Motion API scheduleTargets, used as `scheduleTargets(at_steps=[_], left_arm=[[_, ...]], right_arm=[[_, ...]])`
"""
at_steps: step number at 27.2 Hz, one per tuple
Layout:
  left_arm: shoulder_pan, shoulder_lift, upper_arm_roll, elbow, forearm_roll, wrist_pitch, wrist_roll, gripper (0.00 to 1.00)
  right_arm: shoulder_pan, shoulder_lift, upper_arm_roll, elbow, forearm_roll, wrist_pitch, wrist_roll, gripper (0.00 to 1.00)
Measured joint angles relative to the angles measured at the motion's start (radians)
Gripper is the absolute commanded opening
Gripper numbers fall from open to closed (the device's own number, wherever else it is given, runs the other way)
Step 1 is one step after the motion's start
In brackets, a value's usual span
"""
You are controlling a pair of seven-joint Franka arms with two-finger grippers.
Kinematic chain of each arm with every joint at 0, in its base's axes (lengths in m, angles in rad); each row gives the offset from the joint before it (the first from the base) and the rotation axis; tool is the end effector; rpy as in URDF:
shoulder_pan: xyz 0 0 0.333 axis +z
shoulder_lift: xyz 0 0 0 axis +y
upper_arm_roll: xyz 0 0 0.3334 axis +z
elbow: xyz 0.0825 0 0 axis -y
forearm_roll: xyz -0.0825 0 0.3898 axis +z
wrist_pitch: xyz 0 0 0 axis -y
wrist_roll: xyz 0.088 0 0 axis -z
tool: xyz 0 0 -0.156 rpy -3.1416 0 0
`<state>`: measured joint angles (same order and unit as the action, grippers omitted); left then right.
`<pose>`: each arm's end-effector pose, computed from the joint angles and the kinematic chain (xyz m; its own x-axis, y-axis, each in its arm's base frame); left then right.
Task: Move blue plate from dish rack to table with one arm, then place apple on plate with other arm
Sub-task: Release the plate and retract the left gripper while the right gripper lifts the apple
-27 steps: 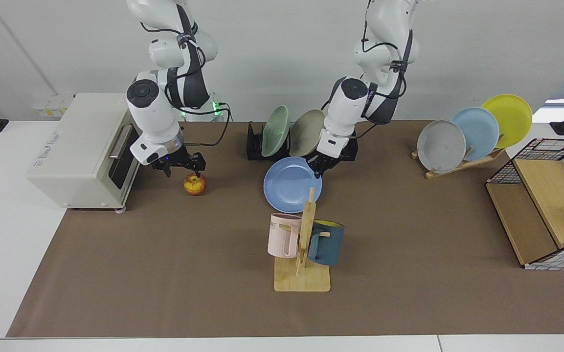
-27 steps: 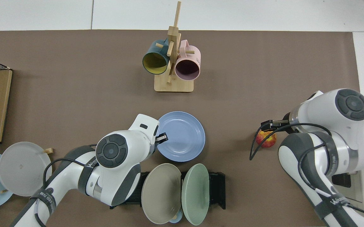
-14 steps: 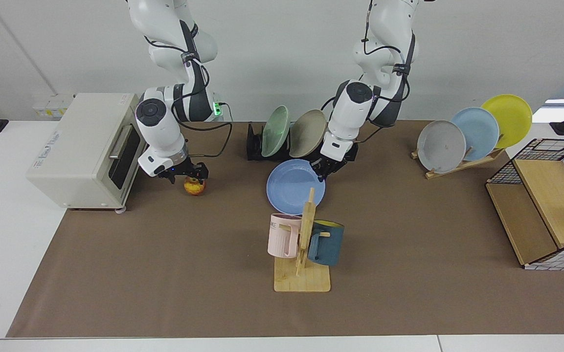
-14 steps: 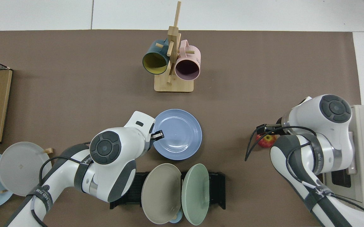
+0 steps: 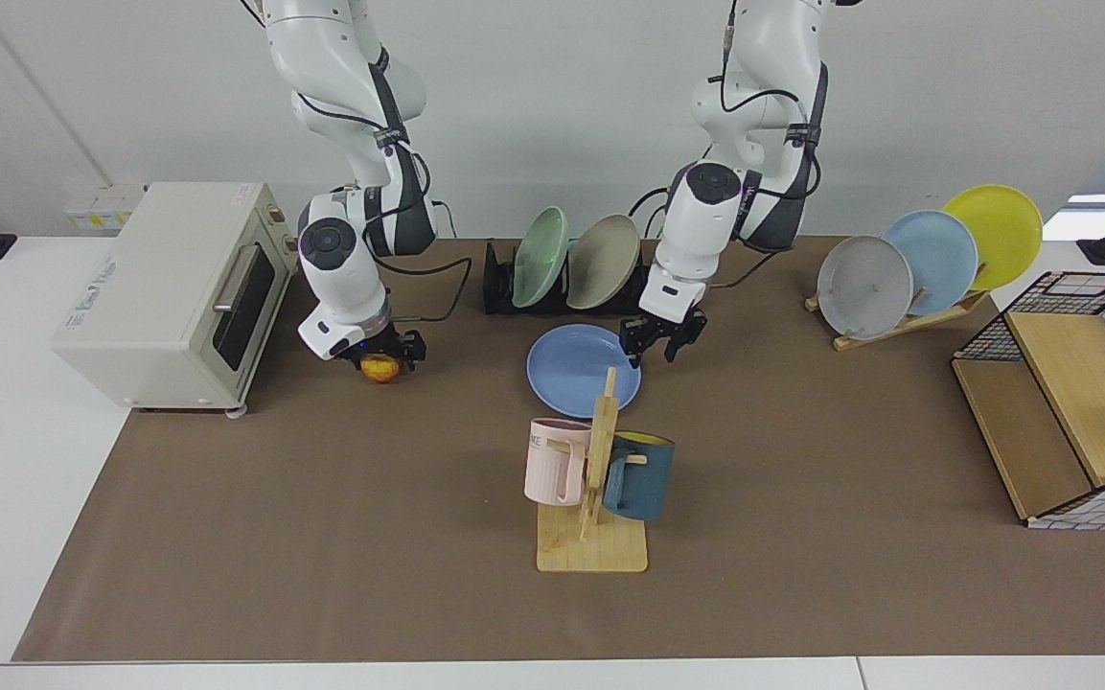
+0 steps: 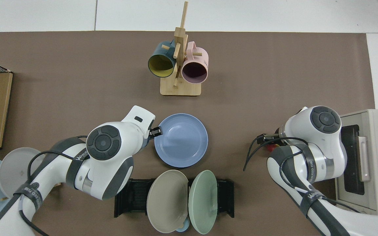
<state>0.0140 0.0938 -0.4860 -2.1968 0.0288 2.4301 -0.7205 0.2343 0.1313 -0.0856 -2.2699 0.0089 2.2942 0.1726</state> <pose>0.5083 -0.2575 0.3262 0.9669 0.2356 0.0985 0.2240 -0.9677 0.1156 0.5144 0.0771 0.2564 0.9941 -0.0311 -0.1038 -0.0288 -0.9993 0.0234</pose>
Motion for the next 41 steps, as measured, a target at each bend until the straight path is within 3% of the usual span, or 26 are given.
scheduleTargets(at_steps=[2,5,14,21,27,33,41], left_arm=[[0.020,-0.002,0.003,0.032,0.025,-0.052,0.002,1.00],[0.044,-0.011,0.005,0.078,0.051,-0.128,0.011,1.00],[0.056,-0.126,0.069,0.257,0.066,-0.482,0.193,1.00],[0.057,-0.164,0.209,0.382,0.057,-0.672,0.415,1.00],[0.057,-0.183,0.320,0.434,0.021,-0.734,0.590,1.00],[0.055,-0.192,0.326,0.436,0.015,-0.738,0.626,1.00],[0.053,-0.192,0.321,0.436,0.015,-0.738,0.626,1.00]], right_arm=[[0.000,0.001,0.000,-0.007,0.000,0.006,0.000,0.12],[0.000,0.000,0.000,-0.008,0.000,0.007,0.000,0.00],[0.004,-0.019,0.000,0.011,0.000,-0.010,0.000,0.00],[0.005,-0.084,-0.001,0.130,0.000,-0.183,0.000,0.00],[0.004,-0.119,-0.004,0.265,0.000,-0.348,0.012,0.00],[0.004,-0.133,-0.007,0.380,0.000,-0.467,0.023,0.01],[0.012,-0.139,-0.002,0.410,0.000,-0.490,0.072,0.01]])
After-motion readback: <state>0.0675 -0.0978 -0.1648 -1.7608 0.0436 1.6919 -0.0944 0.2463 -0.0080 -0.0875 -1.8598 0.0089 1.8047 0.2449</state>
